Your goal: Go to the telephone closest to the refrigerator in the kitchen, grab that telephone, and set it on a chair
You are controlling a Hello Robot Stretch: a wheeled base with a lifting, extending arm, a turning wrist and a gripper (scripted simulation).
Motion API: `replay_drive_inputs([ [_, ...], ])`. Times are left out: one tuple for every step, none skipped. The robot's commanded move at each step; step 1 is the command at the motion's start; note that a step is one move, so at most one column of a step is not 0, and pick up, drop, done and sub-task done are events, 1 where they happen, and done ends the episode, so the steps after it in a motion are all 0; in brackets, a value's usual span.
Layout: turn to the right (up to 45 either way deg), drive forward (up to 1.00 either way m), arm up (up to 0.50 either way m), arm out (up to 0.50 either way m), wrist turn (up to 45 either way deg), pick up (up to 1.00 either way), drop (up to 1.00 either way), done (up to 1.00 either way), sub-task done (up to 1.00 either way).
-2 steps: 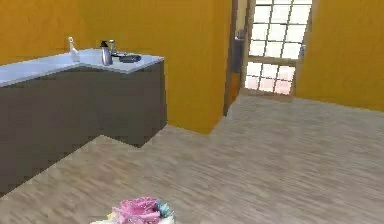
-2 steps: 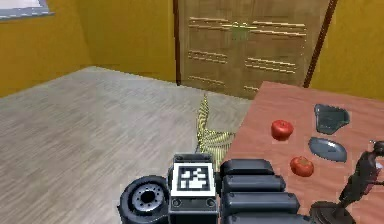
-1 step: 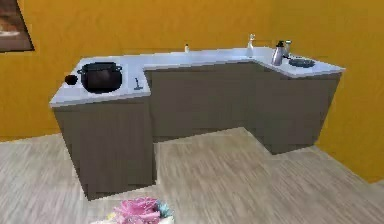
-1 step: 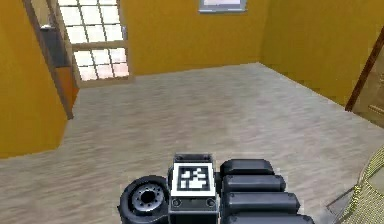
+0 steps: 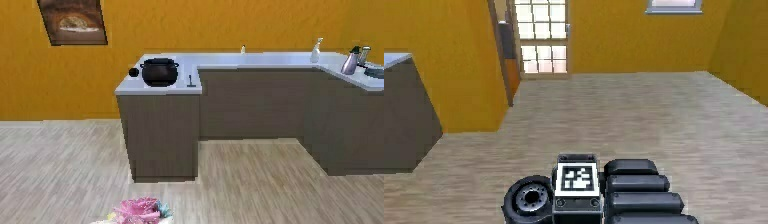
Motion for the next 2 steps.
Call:
replay_drive_inputs([
  [0.0, 0.25, 0.00, 0.00, 0.0, 0.00, 0.00, 0.00, 0.00],
  [45.0, 0.00, 0.00, 0.00, 0.0, 0.00, 0.00, 0.00, 0.00],
])
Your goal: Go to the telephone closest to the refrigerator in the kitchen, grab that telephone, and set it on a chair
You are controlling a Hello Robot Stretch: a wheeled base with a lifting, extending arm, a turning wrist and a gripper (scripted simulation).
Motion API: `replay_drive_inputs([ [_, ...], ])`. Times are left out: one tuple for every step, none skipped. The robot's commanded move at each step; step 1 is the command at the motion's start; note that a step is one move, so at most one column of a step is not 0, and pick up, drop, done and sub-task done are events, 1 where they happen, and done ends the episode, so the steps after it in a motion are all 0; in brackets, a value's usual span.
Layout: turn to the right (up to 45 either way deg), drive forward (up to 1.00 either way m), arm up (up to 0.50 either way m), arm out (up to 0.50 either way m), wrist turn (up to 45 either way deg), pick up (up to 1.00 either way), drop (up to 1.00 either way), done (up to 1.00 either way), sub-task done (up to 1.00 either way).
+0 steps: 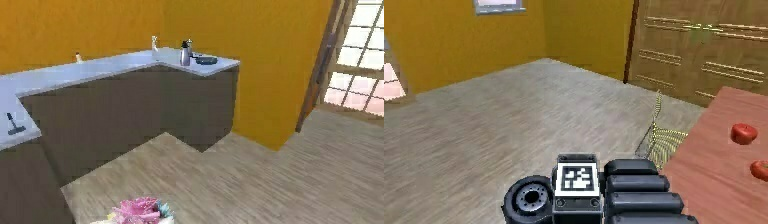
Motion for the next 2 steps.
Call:
replay_drive_inputs([
  [39.0, 0.00, 0.00, 0.00, 0.0, 0.00, 0.00, 0.00, 0.00],
  [0.0, 0.45, 0.00, 0.00, 0.0, 0.00, 0.00, 0.00, 0.00],
])
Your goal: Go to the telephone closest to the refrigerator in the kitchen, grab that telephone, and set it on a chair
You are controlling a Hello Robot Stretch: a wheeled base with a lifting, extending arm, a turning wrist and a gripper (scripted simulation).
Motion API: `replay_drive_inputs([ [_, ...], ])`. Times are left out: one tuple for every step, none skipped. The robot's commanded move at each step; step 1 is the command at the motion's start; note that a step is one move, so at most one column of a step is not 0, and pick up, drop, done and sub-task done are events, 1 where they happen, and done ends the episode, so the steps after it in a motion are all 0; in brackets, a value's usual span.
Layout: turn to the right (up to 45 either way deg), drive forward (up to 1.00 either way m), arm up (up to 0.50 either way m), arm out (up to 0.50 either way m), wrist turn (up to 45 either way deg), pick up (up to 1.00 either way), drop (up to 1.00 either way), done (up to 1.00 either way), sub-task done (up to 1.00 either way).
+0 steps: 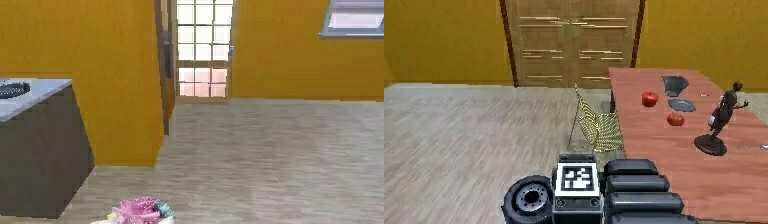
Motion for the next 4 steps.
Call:
replay_drive_inputs([
  [45.0, 0.00, 0.00, 0.00, 0.0, 0.00, 0.00, 0.00, 0.00],
  [18.0, 0.00, 0.00, 0.00, 0.0, 0.00, 0.00, 0.00, 0.00],
  [0.0, 1.00, 0.00, 0.00, 0.0, 0.00, 0.00, 0.00, 0.00],
  [9.0, 0.00, 0.00, 0.00, 0.0, 0.00, 0.00, 0.00, 0.00],
])
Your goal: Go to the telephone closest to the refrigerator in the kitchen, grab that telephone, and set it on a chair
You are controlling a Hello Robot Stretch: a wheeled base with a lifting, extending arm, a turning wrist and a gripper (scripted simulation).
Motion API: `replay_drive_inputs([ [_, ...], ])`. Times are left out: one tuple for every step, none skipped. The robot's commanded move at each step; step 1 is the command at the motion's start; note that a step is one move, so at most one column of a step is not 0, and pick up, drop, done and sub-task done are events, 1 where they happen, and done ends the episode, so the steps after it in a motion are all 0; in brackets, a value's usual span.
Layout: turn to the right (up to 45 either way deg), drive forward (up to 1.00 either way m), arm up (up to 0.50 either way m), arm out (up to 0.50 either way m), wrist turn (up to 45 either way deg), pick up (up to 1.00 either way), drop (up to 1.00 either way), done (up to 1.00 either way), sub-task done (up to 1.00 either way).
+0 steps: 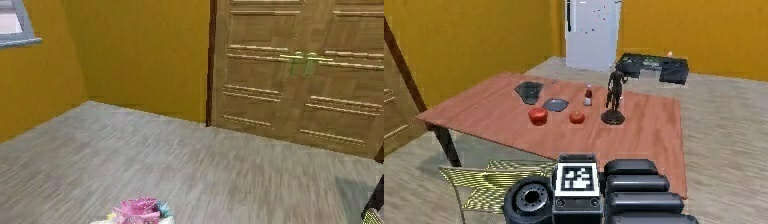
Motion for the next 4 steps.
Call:
replay_drive_inputs([
  [0.0, 0.30, 0.00, 0.00, 0.0, 0.00, 0.00, 0.00, 0.00],
  [45.0, 0.00, 0.00, 0.00, 0.0, 0.00, 0.00, 0.00, 0.00],
  [45.0, 0.00, 0.00, 0.00, 0.0, 0.00, 0.00, 0.00, 0.00],
  [18.0, 0.00, 0.00, 0.00, 0.0, 0.00, 0.00, 0.00, 0.00],
])
